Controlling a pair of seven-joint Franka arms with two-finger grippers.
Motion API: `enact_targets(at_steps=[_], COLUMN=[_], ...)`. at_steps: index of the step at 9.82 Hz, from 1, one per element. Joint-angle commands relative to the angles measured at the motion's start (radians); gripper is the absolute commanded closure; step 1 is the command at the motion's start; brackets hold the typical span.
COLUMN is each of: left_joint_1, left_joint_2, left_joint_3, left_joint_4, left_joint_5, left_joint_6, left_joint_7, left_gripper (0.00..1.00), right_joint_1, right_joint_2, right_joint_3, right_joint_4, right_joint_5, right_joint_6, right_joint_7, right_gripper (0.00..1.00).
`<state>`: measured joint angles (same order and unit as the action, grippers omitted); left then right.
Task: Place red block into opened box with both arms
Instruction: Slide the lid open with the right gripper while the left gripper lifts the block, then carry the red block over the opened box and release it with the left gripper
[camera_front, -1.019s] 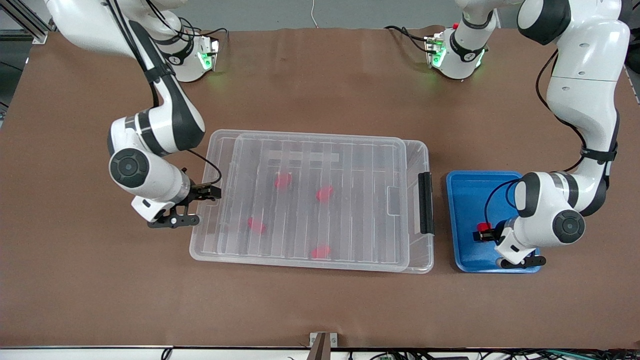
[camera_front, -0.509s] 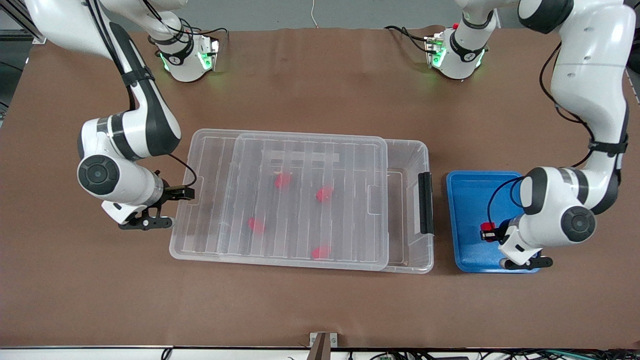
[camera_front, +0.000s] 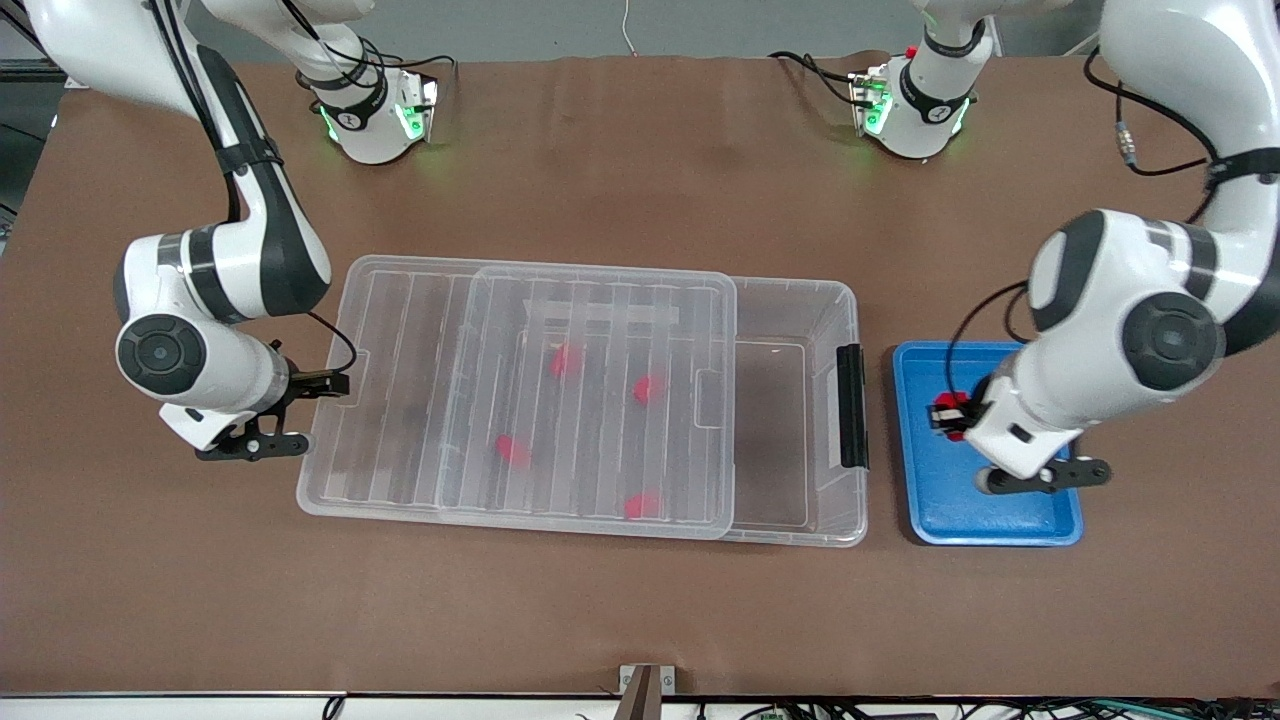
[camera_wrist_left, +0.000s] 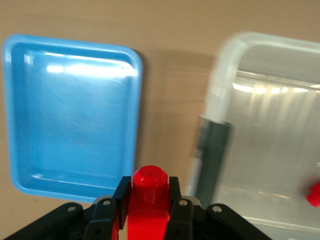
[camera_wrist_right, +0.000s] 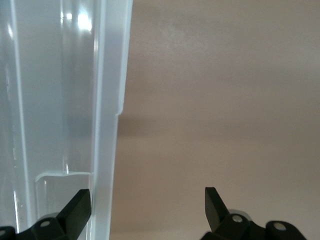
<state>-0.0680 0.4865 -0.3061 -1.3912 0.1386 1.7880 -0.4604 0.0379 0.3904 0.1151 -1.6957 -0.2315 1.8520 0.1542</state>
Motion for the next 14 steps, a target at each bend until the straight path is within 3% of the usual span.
enact_targets(at_steps=[1,5,8,10,11,12,14], left_joint_1=[-0.070,-0.127,-0.163,-0.174,-0.176,-0.185,-0.190], left_joint_2=[0.050,0.148,0.239,0.300,0.317,0.320,0.336], left_joint_3=[-0.004,-0.027,-0.027,-0.025,-0.024,-0.024,-0.022], left_joint_4=[0.000,-0.011,-0.011,-0.012,-0.019,-0.043,-0.109], left_joint_5=[0.003,-0.025,-0.022,-0.020,-0.019,-0.019,-0.002], left_joint_6=[-0.002,0.094,0.233,0.269,0.281,0.309,0.439], left_joint_7=[-0.049,-0.066,-0.138,-0.138,-0.139,-0.139,-0.138], left_gripper=[1.00,0.99,0.99,1.00,0.99,0.98,0.94], right_joint_1=[-0.019,-0.026,-0.003,-0.033,-0.080,-0.102,-0.095], right_joint_2=[-0.024,-0.025,-0.027,-0.083,-0.149,-0.206,-0.300], right_joint_3=[0.008,-0.028,-0.020,-0.029,-0.031,-0.061,-0.193], right_joint_4=[-0.009,0.017,0.215,0.344,0.347,0.340,0.332], right_joint_5=[-0.046,-0.045,0.000,0.053,0.093,0.145,0.256], right_joint_6=[-0.016,-0.033,-0.178,-0.278,-0.281,-0.290,-0.391], right_joint_7=[-0.037,-0.101,0.011,0.010,0.013,0.016,-0.001], right_gripper=[0.00,0.00,0.00,0.00,0.00,0.00,0.00])
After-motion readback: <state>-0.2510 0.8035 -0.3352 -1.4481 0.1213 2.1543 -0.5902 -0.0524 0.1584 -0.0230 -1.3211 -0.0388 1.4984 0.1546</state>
